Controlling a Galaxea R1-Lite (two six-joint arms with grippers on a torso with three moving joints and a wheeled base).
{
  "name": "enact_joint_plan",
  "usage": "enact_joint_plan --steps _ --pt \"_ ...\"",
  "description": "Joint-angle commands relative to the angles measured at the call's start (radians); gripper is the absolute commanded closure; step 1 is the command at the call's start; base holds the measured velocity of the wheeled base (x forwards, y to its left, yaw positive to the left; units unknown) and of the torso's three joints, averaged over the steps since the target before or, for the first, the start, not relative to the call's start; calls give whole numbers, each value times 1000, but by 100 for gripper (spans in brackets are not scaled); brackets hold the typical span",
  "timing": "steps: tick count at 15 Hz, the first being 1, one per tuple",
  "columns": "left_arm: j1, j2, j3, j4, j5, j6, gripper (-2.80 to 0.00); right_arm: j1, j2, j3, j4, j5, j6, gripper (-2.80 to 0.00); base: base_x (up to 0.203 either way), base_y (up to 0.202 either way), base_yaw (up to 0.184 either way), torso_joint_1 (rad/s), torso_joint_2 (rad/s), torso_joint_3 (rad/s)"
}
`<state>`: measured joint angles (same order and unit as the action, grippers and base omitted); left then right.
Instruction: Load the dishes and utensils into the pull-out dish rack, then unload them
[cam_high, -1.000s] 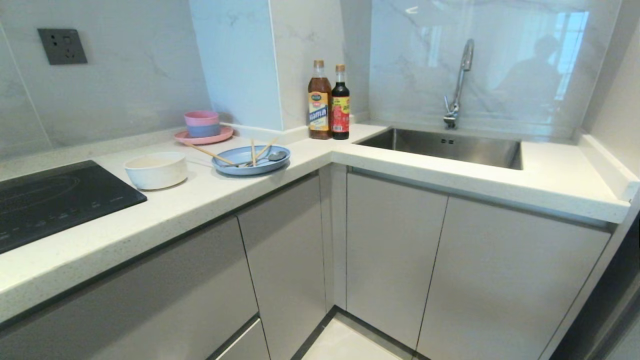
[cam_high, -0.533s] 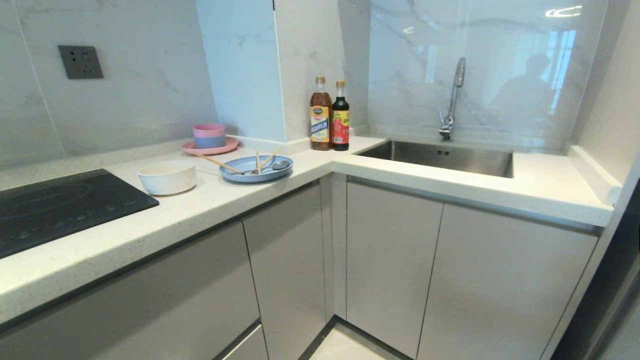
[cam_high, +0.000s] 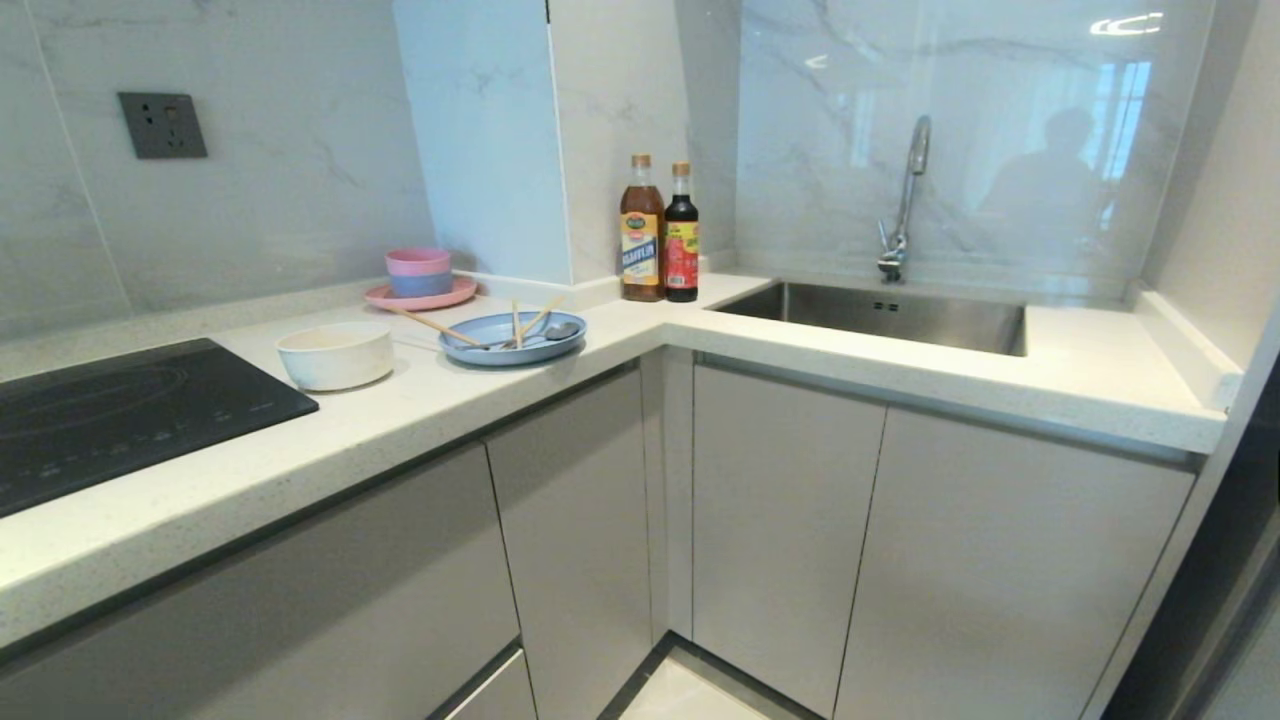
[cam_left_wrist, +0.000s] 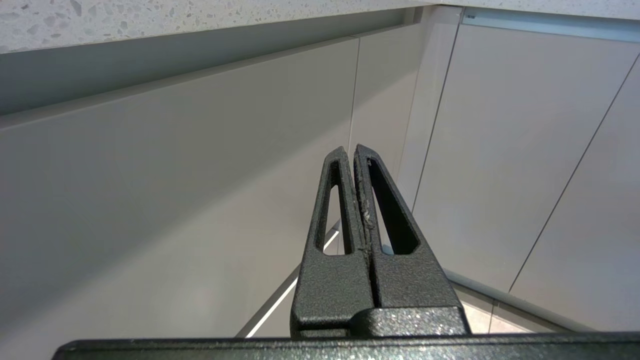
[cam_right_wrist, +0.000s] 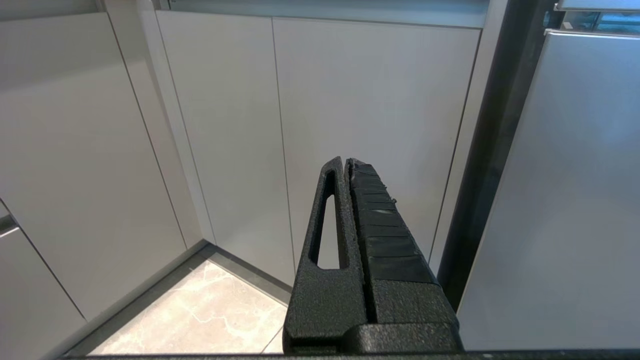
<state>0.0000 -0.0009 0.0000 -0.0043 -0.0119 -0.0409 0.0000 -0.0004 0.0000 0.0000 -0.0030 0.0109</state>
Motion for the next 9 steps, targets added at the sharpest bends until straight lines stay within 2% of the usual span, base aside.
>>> enact_joint_plan --steps 1,9 --pt "0 1 6 0 0 -1 0 0 0 2 0 0 0 0 0 0 0 0 0 0" --pt "0 1 6 0 0 -1 0 0 0 2 0 0 6 0 0 0 0 0 0 0"
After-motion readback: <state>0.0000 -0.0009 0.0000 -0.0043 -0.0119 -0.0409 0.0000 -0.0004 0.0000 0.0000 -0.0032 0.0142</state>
